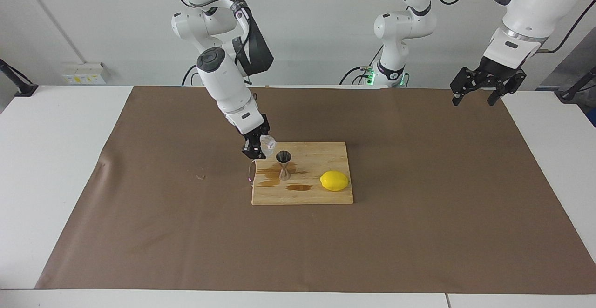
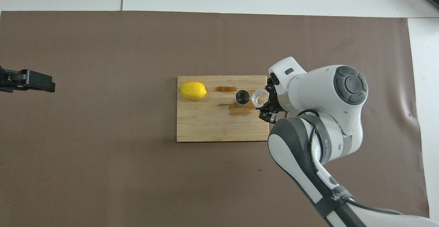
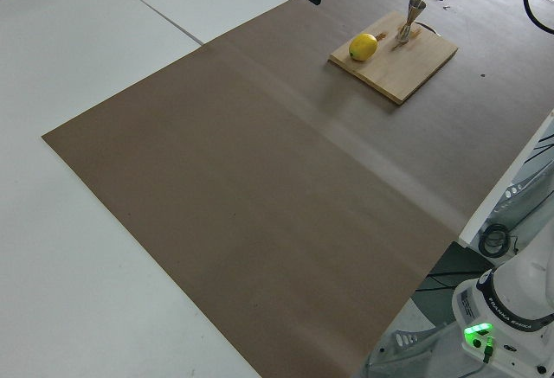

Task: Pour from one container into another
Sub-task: 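Tilt the white cup over the silver cup with the right gripper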

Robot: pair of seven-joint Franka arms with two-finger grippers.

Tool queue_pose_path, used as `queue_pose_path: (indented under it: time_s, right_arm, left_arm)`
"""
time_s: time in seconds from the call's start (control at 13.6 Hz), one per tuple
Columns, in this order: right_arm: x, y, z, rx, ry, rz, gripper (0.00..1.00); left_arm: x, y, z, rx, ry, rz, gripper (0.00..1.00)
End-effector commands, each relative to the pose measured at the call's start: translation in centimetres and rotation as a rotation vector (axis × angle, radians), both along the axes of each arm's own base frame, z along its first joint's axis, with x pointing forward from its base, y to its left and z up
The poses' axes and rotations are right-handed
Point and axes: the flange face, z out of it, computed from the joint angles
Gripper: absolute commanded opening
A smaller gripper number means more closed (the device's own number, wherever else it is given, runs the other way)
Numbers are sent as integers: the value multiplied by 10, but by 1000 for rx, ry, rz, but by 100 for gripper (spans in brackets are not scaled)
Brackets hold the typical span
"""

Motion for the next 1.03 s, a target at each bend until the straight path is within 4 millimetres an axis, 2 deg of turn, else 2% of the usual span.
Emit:
queue_pose_path:
  time_s: [0.0,0.07,0.15,0.44,0.51,0.59,0.95]
  right_arm:
    - [5,6,11,-55,-33,-26,42]
    - [5,7,11,-63,-38,-22,42]
    - [2,13,11,-66,-37,-11,42]
    - [1,17,12,-118,-57,-33,42]
    - [-3,28,10,-135,-65,-19,42]
    - [-2,31,10,-149,-78,-25,42]
    - [1,32,5,-194,-92,-29,42]
  left_arm:
    - [-4,3,-10,11,34,-25,100]
    - [-5,3,-17,17,42,-42,100]
    - [-6,3,-17,15,42,-42,100]
    - [-7,7,-15,14,39,-27,100]
    - [-7,4,-15,14,42,-31,100]
    - [-8,4,-15,14,42,-30,100]
    - [-8,9,-15,13,45,-22,100]
